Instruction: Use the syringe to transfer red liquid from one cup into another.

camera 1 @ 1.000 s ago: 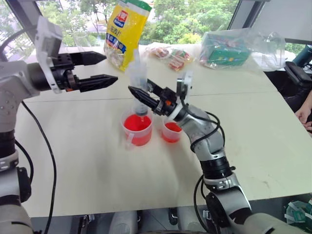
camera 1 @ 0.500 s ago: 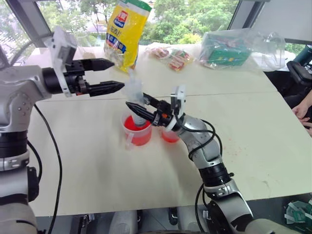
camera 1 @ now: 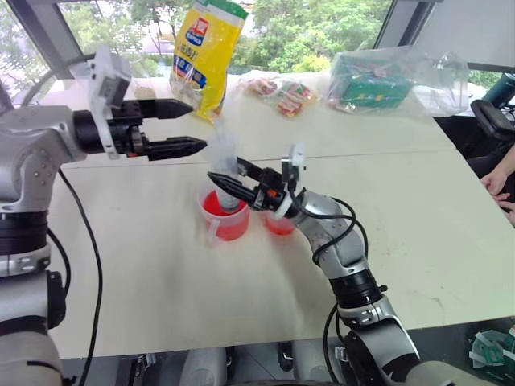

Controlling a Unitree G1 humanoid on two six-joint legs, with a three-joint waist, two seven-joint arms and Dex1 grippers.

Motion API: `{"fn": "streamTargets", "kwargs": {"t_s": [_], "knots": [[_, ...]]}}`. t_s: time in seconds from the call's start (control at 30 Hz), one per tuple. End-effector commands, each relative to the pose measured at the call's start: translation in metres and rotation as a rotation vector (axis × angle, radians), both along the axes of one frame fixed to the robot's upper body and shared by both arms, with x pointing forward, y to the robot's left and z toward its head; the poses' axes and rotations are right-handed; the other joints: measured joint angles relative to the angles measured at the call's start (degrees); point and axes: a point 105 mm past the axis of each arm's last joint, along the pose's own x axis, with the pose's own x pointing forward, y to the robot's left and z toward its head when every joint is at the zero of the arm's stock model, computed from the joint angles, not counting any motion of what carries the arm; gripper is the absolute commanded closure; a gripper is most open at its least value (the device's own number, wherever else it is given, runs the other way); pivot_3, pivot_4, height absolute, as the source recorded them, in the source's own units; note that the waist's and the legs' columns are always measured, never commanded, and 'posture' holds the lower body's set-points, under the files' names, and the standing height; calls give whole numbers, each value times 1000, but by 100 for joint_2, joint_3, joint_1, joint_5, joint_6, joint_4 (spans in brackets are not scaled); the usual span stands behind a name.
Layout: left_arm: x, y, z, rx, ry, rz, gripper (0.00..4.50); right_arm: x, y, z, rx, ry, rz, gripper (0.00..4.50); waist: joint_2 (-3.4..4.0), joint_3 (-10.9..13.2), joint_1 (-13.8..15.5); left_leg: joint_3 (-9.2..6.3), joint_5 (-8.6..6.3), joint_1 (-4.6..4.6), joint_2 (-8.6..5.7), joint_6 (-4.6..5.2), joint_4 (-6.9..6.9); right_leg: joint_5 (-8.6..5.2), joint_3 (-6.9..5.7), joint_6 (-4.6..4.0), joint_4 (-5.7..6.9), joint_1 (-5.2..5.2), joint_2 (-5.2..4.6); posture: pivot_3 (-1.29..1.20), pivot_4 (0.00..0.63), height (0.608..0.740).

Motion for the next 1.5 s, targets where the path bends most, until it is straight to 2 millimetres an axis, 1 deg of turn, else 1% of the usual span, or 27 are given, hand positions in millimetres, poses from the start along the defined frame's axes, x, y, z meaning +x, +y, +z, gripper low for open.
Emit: {"fn": "streamTargets", "kwargs": {"t_s": [0.03, 0.2, 0.4, 0.63, 0.83, 0.93, 1.1, 1.23, 1.33, 1.43, 1.5], "knots": [[-11, 7, 13, 18, -53, -10, 0, 0, 2, 9, 9, -25, 10, 3095, 0, 0, 2, 0, 0, 0, 0, 0, 0, 0, 0, 0, 0, 0, 0, 0, 150, 740], [-12, 11, 17, 13, -58, -11, 0, 2, 1, 9, 1, -23, 5, 3095, 0, 0, 30, -1, 0, 0, -1, 0, 1, 0, 0, 0, -1, 2, -1, 0, 150, 740], [-10, 8, 23, -28, -61, -21, 0, 1, 2, 6, -11, -18, 5, 3095, 0, 0, 15, -1, 1, 0, -1, -1, 0, 0, 0, 0, 0, 1, 0, 0, 150, 740], [-6, 8, 26, -39, -67, -13, 0, 0, 3, 6, -19, -20, 11, 3095, 0, 0, 13, -1, 1, 0, -1, -1, 1, 0, 0, 0, 0, 1, 1, 0, 150, 740], [8, -10, 15, -67, -63, -36, 0, -1, 4, 7, -26, -28, 20, 3095, -2, -1, 24, -2, 1, 3, -2, -1, 2, 0, -1, 0, 1, 7, 0, 0, 150, 740], [11, -21, 8, -69, -54, -73, 0, -2, 4, 8, -29, -32, 25, 3095, -2, -1, 22, -2, 2, 3, -2, -2, 2, 0, -1, 0, 1, 6, 1, 0, 150, 740], [14, -32, 9, -97, -52, -104, 0, -2, 5, 9, -31, -36, 28, 3095, -2, -1, 12, -1, 2, 4, -2, -2, 2, 0, 0, 0, 3, 6, 2, 0, 150, 740], [11, -41, 9, -122, -33, -147, 0, -2, 6, 10, -32, -39, 31, 3095, -2, -1, 15, -2, 2, 3, -1, -3, 2, 0, -1, 0, 2, 6, 2, 0, 150, 740], [10, -44, 7, -131, -14, -161, 859, -2, 6, 11, -30, -39, 32, 3095, -2, -1, 15, -2, 2, 3, -1, -3, 2, 0, -1, 0, 2, 6, 1, 0, 150, 740], [9, -45, 5, -135, -3, -168, 2483, -2, 7, 11, -30, -35, 37, 3095, -2, -1, 14, -3, 2, 3, -1, -3, 2, 0, 0, 0, 2, 6, 1, 0, 150, 740], [8, -46, 6, -144, 3, -175, 3437, -2, 8, 11, -31, -29, 42, 3095, -2, -1, 14, -3, 2, 3, -1, -3, 2, 0, 0, 0, 2, 6, 1, 0, 150, 740]]}}
